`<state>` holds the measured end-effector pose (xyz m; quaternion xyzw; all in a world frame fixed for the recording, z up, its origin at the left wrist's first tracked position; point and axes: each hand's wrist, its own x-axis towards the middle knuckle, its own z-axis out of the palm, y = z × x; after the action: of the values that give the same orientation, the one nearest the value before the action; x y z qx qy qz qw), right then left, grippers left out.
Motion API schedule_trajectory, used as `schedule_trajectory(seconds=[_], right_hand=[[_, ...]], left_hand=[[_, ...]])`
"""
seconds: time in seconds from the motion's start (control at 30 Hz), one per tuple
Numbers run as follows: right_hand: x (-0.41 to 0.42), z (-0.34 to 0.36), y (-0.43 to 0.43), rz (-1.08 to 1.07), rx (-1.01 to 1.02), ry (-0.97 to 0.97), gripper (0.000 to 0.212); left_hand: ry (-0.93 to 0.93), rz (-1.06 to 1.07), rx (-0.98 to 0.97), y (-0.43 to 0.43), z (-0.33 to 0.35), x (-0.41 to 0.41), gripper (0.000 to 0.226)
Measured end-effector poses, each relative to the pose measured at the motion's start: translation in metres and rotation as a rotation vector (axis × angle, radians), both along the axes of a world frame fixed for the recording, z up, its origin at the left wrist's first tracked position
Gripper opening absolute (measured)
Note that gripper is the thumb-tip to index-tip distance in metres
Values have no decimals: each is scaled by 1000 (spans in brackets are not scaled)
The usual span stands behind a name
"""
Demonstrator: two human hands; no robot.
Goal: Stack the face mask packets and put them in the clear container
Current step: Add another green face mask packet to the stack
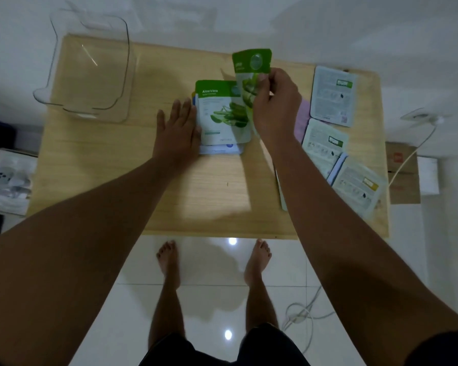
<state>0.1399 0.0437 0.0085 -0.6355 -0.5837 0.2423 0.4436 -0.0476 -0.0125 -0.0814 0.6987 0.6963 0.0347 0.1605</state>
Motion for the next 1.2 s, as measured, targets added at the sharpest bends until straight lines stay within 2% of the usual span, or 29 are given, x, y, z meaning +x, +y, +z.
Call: schedule_trajectory(seconds=[0.17, 0.3, 0.43, 0.5, 0.67, 0.83, 0.97, 1.0, 1.03, 1.1, 1.13, 1.2], right_hand=[[9, 7, 9, -110, 114, 88, 19], [-2, -14, 16, -68, -72, -28, 20], [-11, -39, 8, 58, -253, -242, 19], [-11, -48, 7, 80, -304, -300, 27], [-12, -58, 4, 56, -283, -320, 40], [31, -47, 0, -102, -359, -522, 65], [59, -58, 8, -140, -628, -654, 90], [62, -60, 9, -135, -660, -638, 89], [63, -60, 9, -119, -662, -616, 78], [65, -57, 8, -76, -615, -593, 42], [65, -57, 6, -55, -591, -602, 31], [65, -54, 1, -30, -559, -649, 27]], left_hand=[[-6, 2, 1, 2, -1, -1, 57], [-31, 10, 29, 0, -3, -1, 57], [-106, 30, 65, -1, -4, -4, 61], [-122, 27, 75, -1, -4, -5, 63], [-74, 33, 81, -3, -9, -3, 69], [-100, 36, 77, 1, -2, -2, 68], [-165, 101, 38, 2, -1, 2, 64], [-171, 109, 35, 1, -1, 4, 64], [-178, 113, 33, 2, 0, 5, 64], [-184, 113, 32, 4, 2, 6, 65], [-180, 113, 32, 3, 2, 6, 65], [-173, 109, 32, 2, 1, 5, 64]])
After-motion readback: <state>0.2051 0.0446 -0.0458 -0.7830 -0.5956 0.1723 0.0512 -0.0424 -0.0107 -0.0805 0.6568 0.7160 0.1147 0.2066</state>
